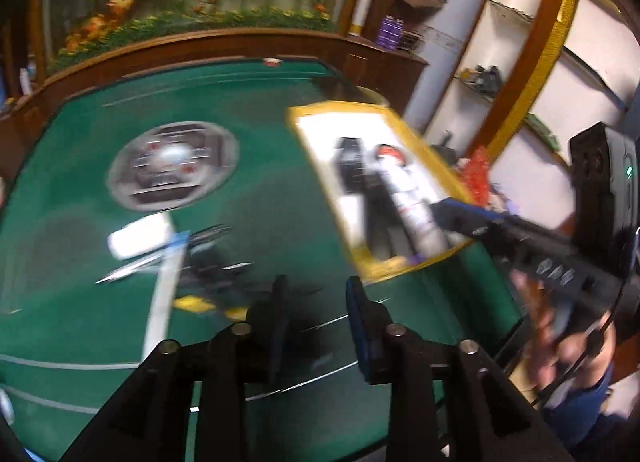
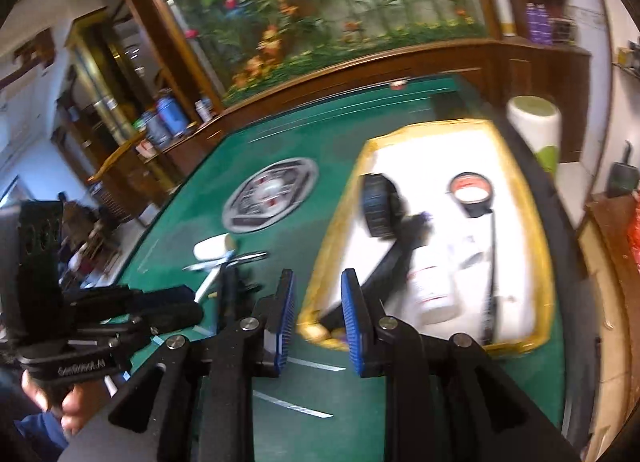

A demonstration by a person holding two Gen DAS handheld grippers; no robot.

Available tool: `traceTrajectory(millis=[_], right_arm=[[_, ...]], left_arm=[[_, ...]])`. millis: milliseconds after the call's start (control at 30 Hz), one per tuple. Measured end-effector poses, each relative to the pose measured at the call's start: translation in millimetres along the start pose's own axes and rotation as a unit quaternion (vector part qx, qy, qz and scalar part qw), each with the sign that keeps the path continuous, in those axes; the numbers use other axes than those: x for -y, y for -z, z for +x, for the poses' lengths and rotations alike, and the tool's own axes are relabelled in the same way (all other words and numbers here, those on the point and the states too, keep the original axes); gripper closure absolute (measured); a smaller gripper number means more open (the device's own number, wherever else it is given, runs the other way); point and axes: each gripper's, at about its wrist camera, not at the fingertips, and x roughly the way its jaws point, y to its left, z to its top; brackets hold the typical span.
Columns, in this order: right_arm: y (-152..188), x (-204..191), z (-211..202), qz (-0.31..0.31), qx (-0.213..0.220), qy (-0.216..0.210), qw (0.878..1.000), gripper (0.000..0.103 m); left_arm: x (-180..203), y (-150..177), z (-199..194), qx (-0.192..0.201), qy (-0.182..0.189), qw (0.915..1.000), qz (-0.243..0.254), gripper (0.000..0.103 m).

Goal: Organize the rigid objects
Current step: 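Grasp another black marker with right tool while left tool grasps a white pen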

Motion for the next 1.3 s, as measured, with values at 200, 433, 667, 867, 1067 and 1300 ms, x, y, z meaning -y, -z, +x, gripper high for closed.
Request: traceTrajectory(millis=[200,433,667,867,1067,1300], right_arm=[[12,-45,26,-0.055,-0.017,-0.035,0.998,0.081],[33,-65,59,-0.072,-0.063,-0.042,0.995,0.081],[35,-60,68,-0.066,-0.075,-0.031,0.995,0.081],[38,-75,90,-0.092,-0.106,-0.024,0.990,0.077],[39,-93,111,-0.130,-0.119,0.004,0.984,0.073],[40,-98,136,-0.151,-0.120,0.048,0.980,0.074]], left_arm=[[-60,29,-7,0.010,-0.072,0.9971,-0.019,0.066],[-82,37,39,-0.037,-0.088,0.9953,-0.017,0.066],[-98,25,76,-0.066,-0.102,0.9924,-0.024,0.071],[-105,33,71,-0.058,-0.109,0.9917,-0.037,0.095],[-106,46,62,-0.047,-0.109,0.9921,-0.041,0.095],[-107,48,61,-0.038,-0.106,0.9926,-0.045,0.095]])
